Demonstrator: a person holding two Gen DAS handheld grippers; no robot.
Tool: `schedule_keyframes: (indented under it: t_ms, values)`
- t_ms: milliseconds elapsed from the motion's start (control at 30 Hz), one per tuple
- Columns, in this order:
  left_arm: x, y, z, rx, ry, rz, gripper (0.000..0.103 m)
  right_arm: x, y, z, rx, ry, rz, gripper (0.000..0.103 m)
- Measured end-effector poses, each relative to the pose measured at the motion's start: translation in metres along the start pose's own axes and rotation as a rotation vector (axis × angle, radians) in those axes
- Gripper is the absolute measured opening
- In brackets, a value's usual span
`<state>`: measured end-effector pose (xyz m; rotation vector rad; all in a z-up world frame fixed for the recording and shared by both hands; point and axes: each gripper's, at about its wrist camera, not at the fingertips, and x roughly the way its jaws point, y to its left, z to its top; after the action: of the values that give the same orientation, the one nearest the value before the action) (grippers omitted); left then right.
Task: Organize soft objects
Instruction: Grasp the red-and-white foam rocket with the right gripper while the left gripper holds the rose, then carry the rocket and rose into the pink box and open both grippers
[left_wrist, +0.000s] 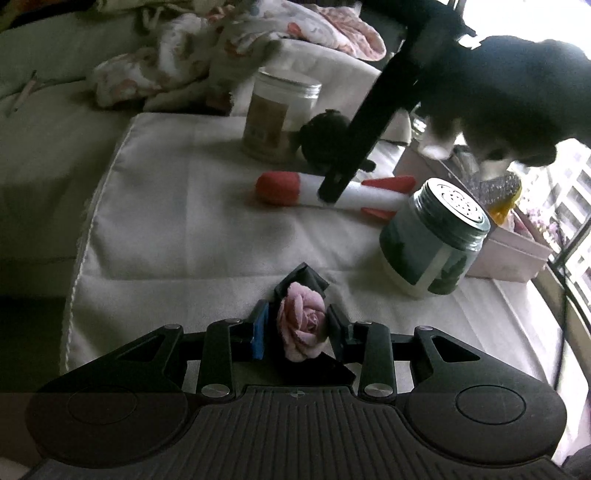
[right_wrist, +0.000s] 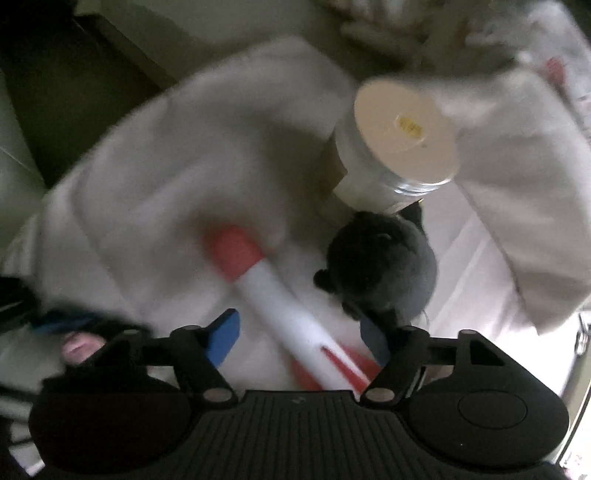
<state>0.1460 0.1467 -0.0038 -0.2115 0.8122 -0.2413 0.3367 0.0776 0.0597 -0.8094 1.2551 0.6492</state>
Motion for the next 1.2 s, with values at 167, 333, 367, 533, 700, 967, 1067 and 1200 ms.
schedule_keyframes:
  t_ms: [167,333,367,533,700,967,1067,1200]
  values:
    - [-0.002,0.006,-0.001,-0.044,-0.014,-0.023,0.035,0.024,0.003,0.01,-0.022,0.078,0.003,0.04]
    - [-0.005,0.021,-0.003,-0.175,-0.039,-0.07,0.033,-0.028,0.002,-0.005,0.0,-0.064,-0.04,0.034]
    - [-0.007,0.021,-0.002,-0.169,-0.044,-0.065,0.032,-0.045,0.001,-0.012,0.004,-0.105,-0.044,0.034]
    - [-0.031,0.008,0.031,-0.116,-0.113,-0.08,0.032,-0.15,-0.017,-0.06,0.075,-0.339,-0.053,0.034]
    - [-0.061,-0.04,0.078,0.016,-0.208,-0.113,0.033,-0.233,-0.043,-0.133,0.165,-0.539,-0.147,0.034]
    - [-0.051,-0.13,0.118,0.116,-0.227,-0.237,0.033,-0.265,-0.091,-0.235,0.334,-0.606,-0.27,0.034]
    - [-0.035,-0.166,0.127,0.166,-0.211,-0.288,0.033,-0.255,-0.109,-0.262,0.4,-0.599,-0.266,0.034]
    - [0.003,-0.2,0.14,0.159,-0.155,-0.365,0.034,-0.24,-0.126,-0.284,0.477,-0.607,-0.254,0.034]
